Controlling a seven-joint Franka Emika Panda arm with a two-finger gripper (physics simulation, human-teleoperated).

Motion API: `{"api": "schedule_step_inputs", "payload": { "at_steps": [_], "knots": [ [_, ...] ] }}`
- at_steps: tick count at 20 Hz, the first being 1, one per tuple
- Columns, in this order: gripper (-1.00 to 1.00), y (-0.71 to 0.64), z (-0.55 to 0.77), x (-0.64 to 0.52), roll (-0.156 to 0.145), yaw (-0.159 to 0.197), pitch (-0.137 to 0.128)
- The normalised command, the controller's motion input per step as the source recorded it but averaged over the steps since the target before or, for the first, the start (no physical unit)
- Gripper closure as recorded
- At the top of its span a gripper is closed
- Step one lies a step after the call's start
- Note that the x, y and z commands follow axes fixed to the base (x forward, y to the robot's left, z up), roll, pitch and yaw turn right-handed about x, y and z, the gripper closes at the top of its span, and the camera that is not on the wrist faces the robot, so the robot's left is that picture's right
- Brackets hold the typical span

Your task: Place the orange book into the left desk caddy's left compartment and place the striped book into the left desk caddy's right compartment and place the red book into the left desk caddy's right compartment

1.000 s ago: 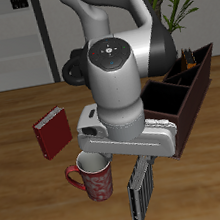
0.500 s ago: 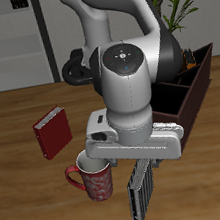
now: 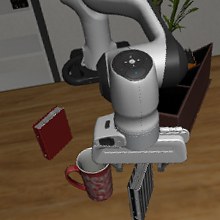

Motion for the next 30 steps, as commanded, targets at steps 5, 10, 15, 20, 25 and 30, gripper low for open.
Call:
{"api": "schedule_step_inputs", "payload": {
  "at_steps": [5, 10, 15, 20, 25, 30],
  "knots": [
    [-1.00, 0.00, -0.08, -0.01, -0.002, -0.001, 0.009],
    [-1.00, -0.04, -0.07, 0.01, -0.007, -0.004, 0.016],
    [-1.00, -0.05, -0.21, 0.02, -0.004, -0.003, 0.037],
    [-1.00, 0.02, -0.13, -0.04, 0.006, 0.000, 0.016],
    [-1.00, 0.02, -0.05, -0.03, 0.024, -0.005, 0.034],
    [1.00, -0.07, 0.00, 0.02, -0.004, -0.013, 0.024]
  ]
}}
